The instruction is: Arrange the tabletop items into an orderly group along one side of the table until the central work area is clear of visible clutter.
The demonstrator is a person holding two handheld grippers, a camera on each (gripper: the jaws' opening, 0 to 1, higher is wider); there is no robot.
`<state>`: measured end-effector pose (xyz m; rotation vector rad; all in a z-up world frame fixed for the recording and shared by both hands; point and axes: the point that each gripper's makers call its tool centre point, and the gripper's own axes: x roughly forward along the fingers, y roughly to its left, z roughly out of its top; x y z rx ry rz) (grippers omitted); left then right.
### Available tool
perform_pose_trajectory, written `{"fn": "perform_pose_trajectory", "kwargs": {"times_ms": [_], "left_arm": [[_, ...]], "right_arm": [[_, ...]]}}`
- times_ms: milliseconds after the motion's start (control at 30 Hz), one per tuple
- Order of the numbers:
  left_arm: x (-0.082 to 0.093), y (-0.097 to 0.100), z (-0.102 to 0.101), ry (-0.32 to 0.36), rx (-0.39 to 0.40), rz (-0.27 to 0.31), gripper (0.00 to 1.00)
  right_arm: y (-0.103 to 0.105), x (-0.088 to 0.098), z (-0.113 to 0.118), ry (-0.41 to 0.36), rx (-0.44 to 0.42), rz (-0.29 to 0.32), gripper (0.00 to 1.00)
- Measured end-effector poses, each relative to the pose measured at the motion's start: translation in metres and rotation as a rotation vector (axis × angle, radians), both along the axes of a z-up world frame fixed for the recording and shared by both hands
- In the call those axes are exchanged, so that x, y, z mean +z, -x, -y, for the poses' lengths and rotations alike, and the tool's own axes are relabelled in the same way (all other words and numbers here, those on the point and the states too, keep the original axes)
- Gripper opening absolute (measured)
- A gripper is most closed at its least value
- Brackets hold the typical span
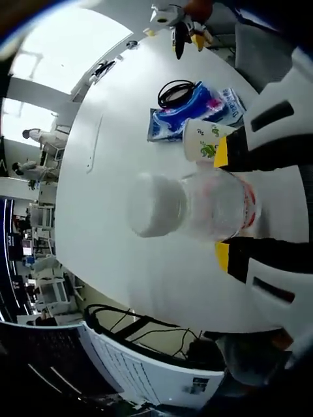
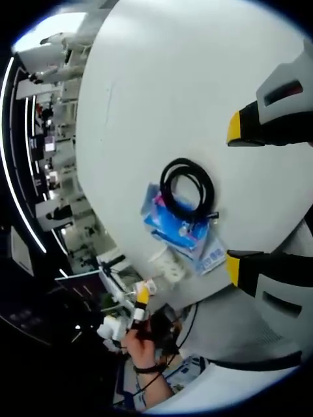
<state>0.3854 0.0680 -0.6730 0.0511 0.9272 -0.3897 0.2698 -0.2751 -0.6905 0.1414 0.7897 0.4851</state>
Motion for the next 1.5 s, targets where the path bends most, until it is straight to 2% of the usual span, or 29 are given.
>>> {"fn": "perform_pose_trajectory", "kwargs": {"times_ms": [233,567,700,800,1200,1333,1500], "left_arm": [[-0.002,0.009,-0.003,-0.022,0.003,0.016,0.38],[-0.004,0.015,-0.001,-0.050,0.009,0.036,0.38],[-0.010,0.022,-0.002,-0.066,0.020,0.030,0.38],[-0.008,0.021,-0.002,-0.071,0.028,0.049,0.37],[-0.010,0.019,-0.004,-0.051,0.052,0.066,0.38],[-0.011,0.019,-0.003,0.004,0.084,0.086,0.38],[-0.010,0.018,-0.003,0.032,0.090,0.108,0.38]], "right_arm": [[-0.001,0.000,-0.007,-0.004,0.019,0.001,0.65],[-0.001,-0.001,-0.007,-0.004,0.033,-0.002,0.66],[-0.003,0.000,-0.005,-0.005,0.032,0.000,0.66],[-0.003,0.000,-0.005,-0.002,0.034,-0.002,0.66],[-0.003,0.000,-0.010,0.002,0.046,-0.007,0.66],[-0.003,0.000,-0.011,0.003,0.049,-0.009,0.66],[-0.003,-0.002,-0.012,0.002,0.050,-0.012,0.66]]}}
